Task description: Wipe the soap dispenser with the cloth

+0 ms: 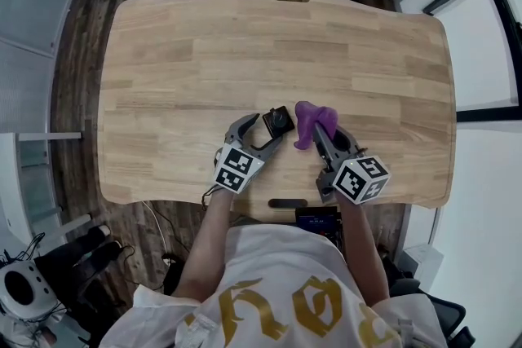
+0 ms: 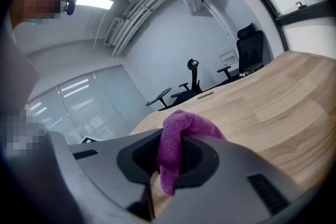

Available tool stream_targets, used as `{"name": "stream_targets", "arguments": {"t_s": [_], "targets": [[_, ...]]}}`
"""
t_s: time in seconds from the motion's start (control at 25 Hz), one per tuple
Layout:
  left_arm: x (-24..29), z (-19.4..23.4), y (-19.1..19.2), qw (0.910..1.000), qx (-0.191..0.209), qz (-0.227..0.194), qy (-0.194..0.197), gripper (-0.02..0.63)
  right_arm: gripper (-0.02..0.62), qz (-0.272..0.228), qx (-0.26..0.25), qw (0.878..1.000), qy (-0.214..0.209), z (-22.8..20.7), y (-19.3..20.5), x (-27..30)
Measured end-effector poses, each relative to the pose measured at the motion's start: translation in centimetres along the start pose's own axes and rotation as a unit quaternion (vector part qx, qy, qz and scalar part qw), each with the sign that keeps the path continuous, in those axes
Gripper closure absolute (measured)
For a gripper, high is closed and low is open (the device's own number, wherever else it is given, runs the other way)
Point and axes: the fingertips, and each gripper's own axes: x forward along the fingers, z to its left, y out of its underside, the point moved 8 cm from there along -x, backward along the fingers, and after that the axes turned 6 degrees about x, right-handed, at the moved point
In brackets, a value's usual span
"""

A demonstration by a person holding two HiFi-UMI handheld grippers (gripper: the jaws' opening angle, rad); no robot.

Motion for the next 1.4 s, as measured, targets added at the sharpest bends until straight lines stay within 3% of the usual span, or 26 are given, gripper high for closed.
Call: {"name": "stream_targets", "arguments": {"t_s": [0.16, 0.72, 1.04, 1.4], "targets": [[1.1, -0.2, 0.7, 0.9995, 0.024, 0.021, -0.002, 0.301, 0.554, 0.012, 0.010, 1.000, 0.007, -0.8, 0.5, 0.2], [3.8, -0.7, 0.9, 0.9925, 0.122, 0.013, -0.009, 0.275, 0.554, 0.033, 0.027, 0.999, 0.016, -2.5, 0.8, 1.3], [4.0, -0.3, 1.0, 0.9934, 0.114, 0.000, 0.015, 0.275, 0.555, 0.036, 0.030, 0.999, 0.014, -2.8, 0.7, 1.7], [5.6, -0.1, 1.2, 0.9901, 0.122, 0.047, 0.052, 0.273, 0.554, 0.034, 0.032, 0.999, 0.014, -2.8, 0.8, 1.5]]}}
